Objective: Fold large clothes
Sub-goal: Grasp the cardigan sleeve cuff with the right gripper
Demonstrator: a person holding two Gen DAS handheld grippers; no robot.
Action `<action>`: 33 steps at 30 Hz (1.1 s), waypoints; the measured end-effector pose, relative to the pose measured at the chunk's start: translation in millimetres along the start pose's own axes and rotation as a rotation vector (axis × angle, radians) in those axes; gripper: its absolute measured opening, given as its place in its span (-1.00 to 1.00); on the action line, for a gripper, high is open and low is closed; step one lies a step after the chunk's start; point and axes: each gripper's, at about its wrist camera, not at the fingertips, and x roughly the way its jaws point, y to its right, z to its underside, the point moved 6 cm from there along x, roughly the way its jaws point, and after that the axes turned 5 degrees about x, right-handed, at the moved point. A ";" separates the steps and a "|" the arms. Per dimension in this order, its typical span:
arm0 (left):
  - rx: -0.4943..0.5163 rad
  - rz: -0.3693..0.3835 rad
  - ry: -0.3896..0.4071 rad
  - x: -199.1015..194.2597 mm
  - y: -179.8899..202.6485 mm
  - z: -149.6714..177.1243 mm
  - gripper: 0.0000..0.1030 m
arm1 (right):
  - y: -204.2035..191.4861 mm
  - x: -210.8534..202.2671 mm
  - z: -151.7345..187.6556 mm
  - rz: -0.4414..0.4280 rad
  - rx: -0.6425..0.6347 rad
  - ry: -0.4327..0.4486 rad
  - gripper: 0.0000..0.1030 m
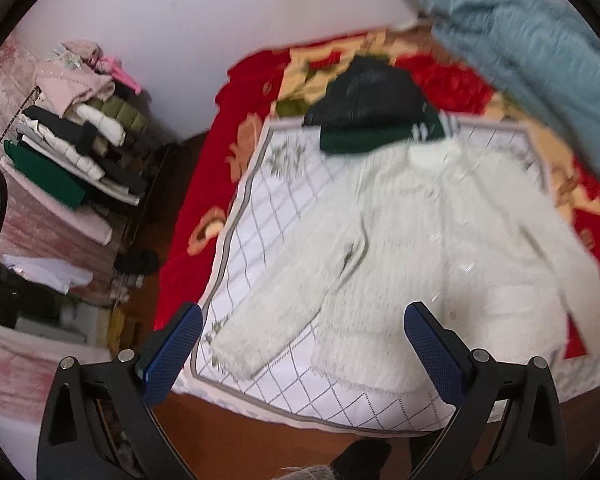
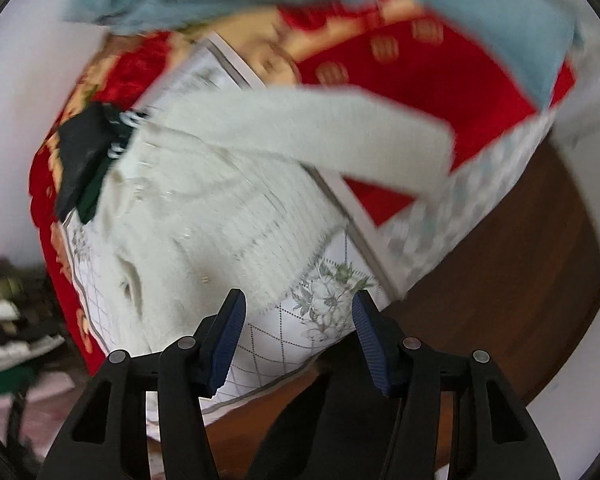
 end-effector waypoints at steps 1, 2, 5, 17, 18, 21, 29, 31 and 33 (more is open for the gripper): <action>0.000 -0.016 -0.019 9.5 8.0 1.5 1.00 | 8.1 19.0 -6.3 -0.008 0.028 -0.025 0.12; 0.000 -0.030 -0.035 19.1 16.0 3.3 1.00 | 21.3 50.0 -16.6 -0.016 0.072 -0.059 0.12; 0.016 -0.067 -0.086 51.1 43.8 6.8 1.00 | 45.0 133.7 -37.8 -0.038 0.152 -0.130 0.12; 0.106 -0.054 -0.206 154.0 166.8 7.7 1.00 | 43.9 265.9 -15.9 -0.073 0.199 -0.170 -0.87; 0.121 -0.049 -0.203 157.8 175.4 8.8 1.00 | 48.2 272.6 -7.8 -0.040 0.187 -0.180 -0.87; 0.192 -0.041 -0.203 171.5 199.4 14.0 1.00 | 49.9 301.1 7.7 0.010 0.123 -0.251 -0.85; 0.229 0.039 -0.146 182.2 263.7 -14.8 1.00 | 93.7 260.3 -11.5 -0.232 0.400 -0.095 0.16; 0.228 0.050 -0.128 186.1 280.5 -23.6 1.00 | 117.7 269.3 -21.0 -0.276 0.515 -0.036 0.16; 0.228 0.060 -0.125 194.1 296.7 -29.6 1.00 | 140.4 282.9 -27.7 -0.317 0.633 0.031 0.16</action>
